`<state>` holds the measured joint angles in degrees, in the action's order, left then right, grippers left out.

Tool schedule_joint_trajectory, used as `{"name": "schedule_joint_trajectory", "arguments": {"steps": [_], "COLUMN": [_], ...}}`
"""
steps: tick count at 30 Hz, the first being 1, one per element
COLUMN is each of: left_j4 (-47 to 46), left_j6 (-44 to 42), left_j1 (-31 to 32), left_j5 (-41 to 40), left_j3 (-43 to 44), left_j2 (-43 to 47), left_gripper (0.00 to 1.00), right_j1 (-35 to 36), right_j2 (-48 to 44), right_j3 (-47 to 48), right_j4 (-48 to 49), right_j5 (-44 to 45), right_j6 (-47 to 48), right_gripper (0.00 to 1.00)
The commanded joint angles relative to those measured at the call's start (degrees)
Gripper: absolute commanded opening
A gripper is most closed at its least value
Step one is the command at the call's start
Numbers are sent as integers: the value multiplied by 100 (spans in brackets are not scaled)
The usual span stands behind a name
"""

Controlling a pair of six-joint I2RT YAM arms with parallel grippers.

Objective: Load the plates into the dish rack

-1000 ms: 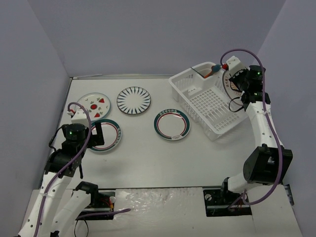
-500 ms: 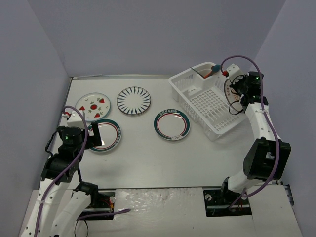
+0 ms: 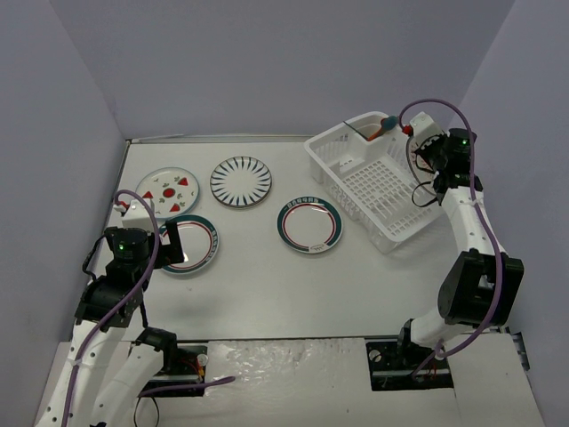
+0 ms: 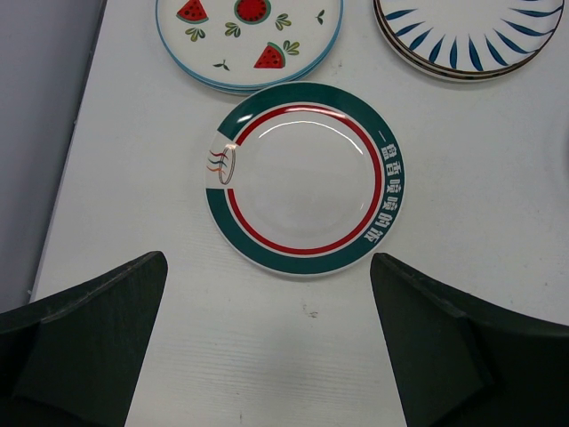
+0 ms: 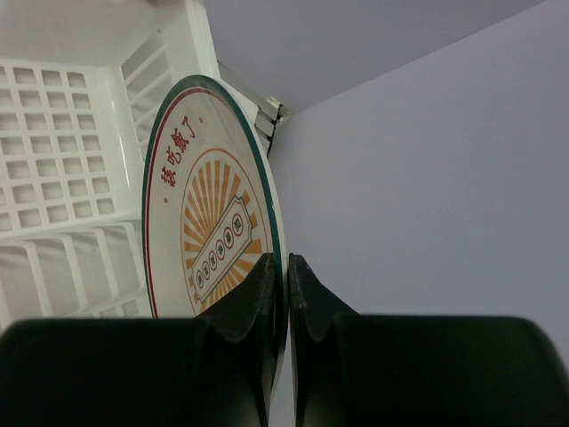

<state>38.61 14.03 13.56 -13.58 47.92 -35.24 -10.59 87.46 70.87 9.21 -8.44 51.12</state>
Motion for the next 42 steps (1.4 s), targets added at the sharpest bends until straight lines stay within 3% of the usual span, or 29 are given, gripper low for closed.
{"name": "schedule_joint_trajectory", "arguments": {"steps": [1, 29, 36, 39, 42], "left_j4": [-381, -382, -389, -351, -302], "left_j6": [-69, -102, -83, -26, 47], "left_j1": [24, 24, 24, 31, 30], "left_j5": [-48, 5, 32, 54, 101], "left_j3": [77, 68, 77, 87, 111], "left_j2": [-71, 14, 63, 132, 135], "left_gripper": [97, 97, 97, 97, 97], "right_j1": [-48, -441, -496, -488, -488], "right_j2": [-437, 117, 171, 23, -181], "right_j3": [197, -496, -521, -469, -388], "right_j4": [903, 1425, 1453, 1462, 1502], "right_j5": [-13, -991, -948, -932, -932], "right_j6": [37, -726, -1182, -1467, -1776], "right_gripper": [0, 1, 17, 37, 47]}}
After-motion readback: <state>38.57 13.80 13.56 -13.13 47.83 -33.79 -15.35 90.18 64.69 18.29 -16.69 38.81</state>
